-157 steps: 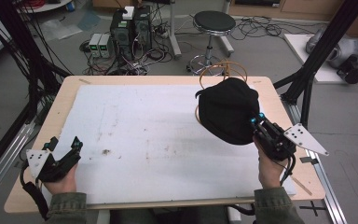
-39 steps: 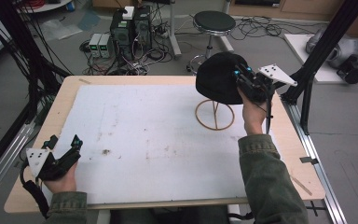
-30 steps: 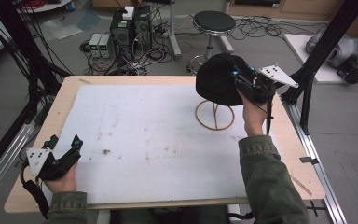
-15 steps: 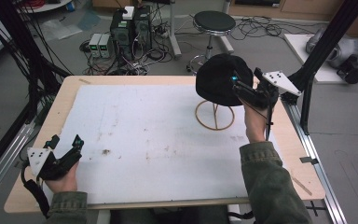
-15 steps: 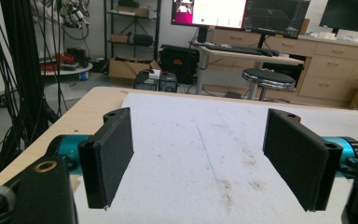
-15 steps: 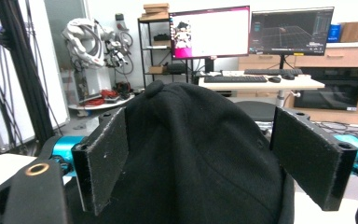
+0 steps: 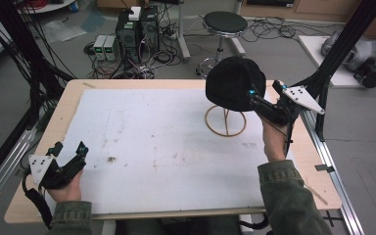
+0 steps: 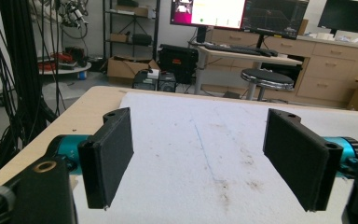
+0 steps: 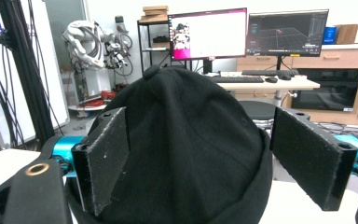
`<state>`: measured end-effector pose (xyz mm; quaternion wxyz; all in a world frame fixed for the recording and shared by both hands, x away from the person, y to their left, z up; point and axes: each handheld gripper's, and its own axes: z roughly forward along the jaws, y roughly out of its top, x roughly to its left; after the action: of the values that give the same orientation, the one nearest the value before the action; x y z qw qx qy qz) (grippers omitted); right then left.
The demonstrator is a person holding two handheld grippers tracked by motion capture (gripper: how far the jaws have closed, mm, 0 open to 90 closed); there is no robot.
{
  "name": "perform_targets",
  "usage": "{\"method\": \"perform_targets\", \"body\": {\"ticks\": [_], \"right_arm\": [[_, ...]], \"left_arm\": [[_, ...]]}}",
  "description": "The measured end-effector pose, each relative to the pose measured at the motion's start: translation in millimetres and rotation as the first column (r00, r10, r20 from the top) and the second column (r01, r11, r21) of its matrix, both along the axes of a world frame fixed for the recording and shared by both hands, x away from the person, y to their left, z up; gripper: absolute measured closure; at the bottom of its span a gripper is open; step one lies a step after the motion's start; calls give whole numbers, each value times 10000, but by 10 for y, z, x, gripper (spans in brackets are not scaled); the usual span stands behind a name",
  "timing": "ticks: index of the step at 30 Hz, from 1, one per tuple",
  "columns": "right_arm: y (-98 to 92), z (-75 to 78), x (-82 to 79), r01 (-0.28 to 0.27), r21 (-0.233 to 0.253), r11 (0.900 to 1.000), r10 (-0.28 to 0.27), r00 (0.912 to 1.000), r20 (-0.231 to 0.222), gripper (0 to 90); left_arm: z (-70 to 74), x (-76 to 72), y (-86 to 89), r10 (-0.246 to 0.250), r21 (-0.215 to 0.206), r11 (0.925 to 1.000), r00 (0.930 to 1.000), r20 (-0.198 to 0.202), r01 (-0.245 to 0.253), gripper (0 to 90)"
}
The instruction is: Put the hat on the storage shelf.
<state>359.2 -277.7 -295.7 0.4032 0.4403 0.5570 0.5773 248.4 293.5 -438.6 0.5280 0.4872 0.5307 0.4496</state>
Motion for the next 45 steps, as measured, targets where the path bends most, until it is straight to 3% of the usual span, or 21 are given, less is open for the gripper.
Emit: {"method": "perform_targets", "body": {"ticks": [4,13,14,17,21,31,45], "right_arm": [[-29,-102,-77,-37,-133,9999,38,10000,52,194],[-118,-270,-218,53,267,9996,-49,9999,-141,189],[-123,-297,-244,187,299,9994,-189,9998,76,199],[-150,-359,-284,513,65,9987,-513,9987,72,211],[-197,-434,-316,685,213,9974,-683,9976,-94,215],[-237,-619,-421,669,-80,9977,-671,9975,-202,214],[-342,-959,-536,999,-198,9948,-1011,9922,-724,214]], "left_arm": [[-2,5,-7,-33,-6,10000,10000,-45,33,245],[-5,9,-3,-99,-35,9999,9999,-73,99,245],[-7,12,-9,-108,-60,9999,9999,-100,107,246],[-6,9,-10,-128,-52,9999,9999,-111,128,247],[-6,10,-15,-114,-68,9999,9999,-73,114,247],[-6,8,-19,-104,-27,9999,9999,-85,104,247],[-12,16,-27,-131,14,9999,9999,-99,131,247]]}}
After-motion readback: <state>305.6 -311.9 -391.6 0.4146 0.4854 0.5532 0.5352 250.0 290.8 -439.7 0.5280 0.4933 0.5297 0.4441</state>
